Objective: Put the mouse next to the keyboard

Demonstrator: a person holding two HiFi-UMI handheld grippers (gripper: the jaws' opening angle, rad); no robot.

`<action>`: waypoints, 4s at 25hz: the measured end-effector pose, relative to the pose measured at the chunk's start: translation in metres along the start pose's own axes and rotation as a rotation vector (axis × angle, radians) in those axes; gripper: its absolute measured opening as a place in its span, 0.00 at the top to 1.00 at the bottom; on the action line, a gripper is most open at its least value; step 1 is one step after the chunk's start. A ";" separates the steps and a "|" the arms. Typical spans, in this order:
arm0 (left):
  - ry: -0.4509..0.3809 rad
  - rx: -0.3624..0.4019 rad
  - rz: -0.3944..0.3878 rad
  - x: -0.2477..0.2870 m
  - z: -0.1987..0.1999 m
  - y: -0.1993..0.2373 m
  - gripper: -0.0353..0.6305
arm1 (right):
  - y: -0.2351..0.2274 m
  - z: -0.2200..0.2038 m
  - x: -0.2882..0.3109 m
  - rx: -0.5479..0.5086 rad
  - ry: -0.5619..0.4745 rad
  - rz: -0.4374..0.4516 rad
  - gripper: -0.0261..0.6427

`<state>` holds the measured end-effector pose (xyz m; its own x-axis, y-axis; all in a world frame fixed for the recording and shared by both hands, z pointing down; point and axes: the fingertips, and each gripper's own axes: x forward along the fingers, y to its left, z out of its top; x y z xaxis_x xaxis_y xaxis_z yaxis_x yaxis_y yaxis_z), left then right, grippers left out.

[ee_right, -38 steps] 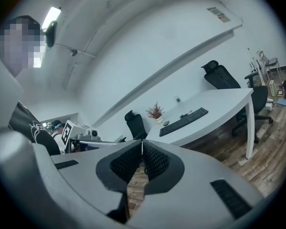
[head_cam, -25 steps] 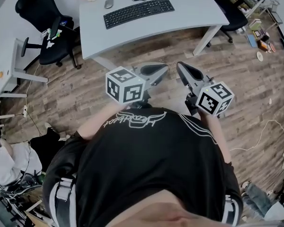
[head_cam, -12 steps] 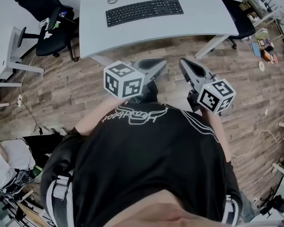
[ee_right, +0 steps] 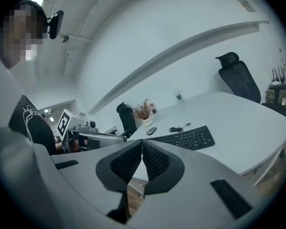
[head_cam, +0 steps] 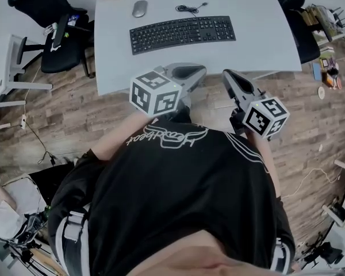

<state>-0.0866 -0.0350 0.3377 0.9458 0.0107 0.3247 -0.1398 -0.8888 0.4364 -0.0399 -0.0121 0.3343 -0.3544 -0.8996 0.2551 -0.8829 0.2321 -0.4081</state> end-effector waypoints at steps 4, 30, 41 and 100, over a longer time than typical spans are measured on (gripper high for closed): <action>0.002 -0.001 0.008 0.013 0.029 0.044 0.94 | -0.027 0.024 0.043 0.013 0.015 0.003 0.94; -0.079 -0.101 0.336 -0.012 0.088 0.260 0.94 | -0.074 0.058 0.220 0.024 0.146 0.113 0.94; -0.066 -0.116 0.482 -0.007 0.096 0.300 0.93 | -0.104 0.068 0.255 0.039 0.203 0.208 0.94; 0.422 -0.205 0.844 -0.015 0.014 0.505 0.39 | -0.183 0.032 0.317 0.199 0.319 0.279 0.94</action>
<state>-0.1671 -0.4899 0.5417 0.3328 -0.3954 0.8561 -0.8114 -0.5826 0.0463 0.0194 -0.3513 0.4621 -0.6742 -0.6473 0.3557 -0.6754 0.3455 -0.6515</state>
